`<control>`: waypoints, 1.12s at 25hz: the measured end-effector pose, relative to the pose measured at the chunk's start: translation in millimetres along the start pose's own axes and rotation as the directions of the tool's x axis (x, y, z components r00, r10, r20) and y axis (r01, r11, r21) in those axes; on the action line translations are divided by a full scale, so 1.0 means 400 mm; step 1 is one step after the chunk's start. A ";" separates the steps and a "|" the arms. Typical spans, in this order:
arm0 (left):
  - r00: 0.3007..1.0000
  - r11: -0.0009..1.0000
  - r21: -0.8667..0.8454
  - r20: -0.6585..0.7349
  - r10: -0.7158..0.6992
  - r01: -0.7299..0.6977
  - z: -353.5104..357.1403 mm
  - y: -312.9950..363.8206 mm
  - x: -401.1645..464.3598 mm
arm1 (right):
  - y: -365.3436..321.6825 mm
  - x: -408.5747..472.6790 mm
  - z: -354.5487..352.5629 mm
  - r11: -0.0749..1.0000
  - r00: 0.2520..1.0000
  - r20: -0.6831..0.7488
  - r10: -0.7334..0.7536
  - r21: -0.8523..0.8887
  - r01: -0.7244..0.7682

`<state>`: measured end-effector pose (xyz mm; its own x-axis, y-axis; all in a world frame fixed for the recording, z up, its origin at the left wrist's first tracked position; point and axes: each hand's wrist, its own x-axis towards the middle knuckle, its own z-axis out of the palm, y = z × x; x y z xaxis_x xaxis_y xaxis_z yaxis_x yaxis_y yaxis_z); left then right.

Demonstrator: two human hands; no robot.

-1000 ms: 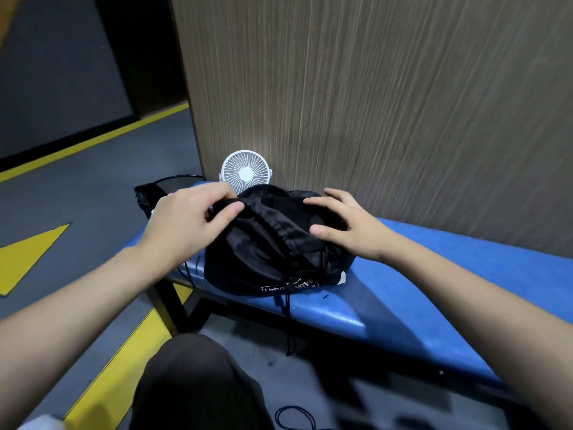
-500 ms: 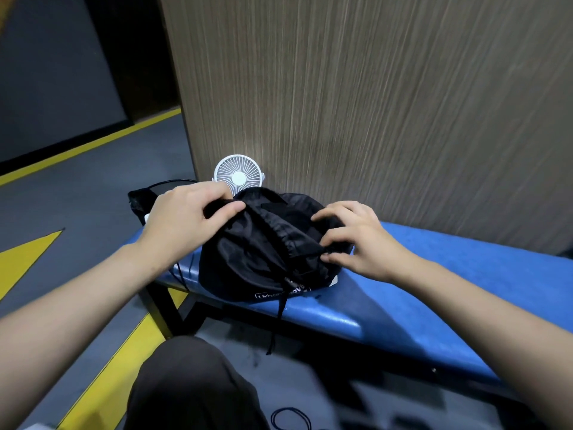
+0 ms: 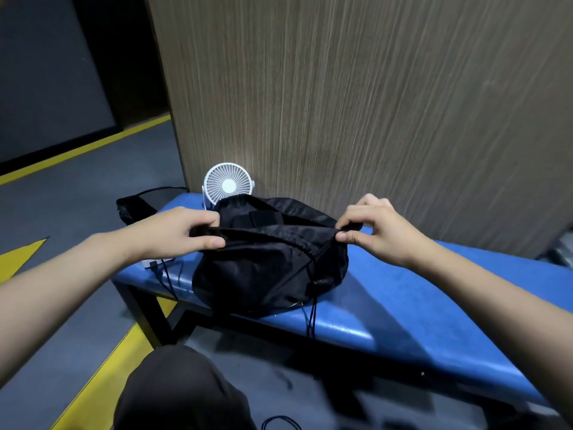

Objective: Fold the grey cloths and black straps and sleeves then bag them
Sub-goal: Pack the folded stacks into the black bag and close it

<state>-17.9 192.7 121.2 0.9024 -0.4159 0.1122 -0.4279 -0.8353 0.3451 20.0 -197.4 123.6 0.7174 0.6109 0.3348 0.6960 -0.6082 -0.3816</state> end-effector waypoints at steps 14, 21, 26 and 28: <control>0.961 0.948 0.316 -0.247 0.124 -0.041 -0.113 -0.005 0.015 | -0.017 0.003 -0.068 0.990 0.992 -0.099 0.082 0.120 -0.070; 0.807 0.909 0.398 -0.573 0.144 0.120 -0.170 0.068 -0.018 | -0.046 0.016 -0.123 0.987 0.938 -0.342 0.066 0.160 -0.011; 0.850 0.921 0.354 -0.524 0.052 0.162 -0.138 0.064 -0.035 | -0.051 0.006 -0.101 0.959 0.917 -0.368 0.155 0.278 -0.051; 0.919 0.966 0.253 -0.391 0.049 0.056 -0.135 0.040 -0.037 | -0.034 -0.009 -0.091 0.923 0.911 -0.354 0.214 0.378 -0.070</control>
<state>-35.5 205.1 175.2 0.8279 -0.2826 0.4845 -0.3755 -0.9209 0.1043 9.0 -209.5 158.9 0.8124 0.2471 0.5281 0.5813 -0.4124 -0.7014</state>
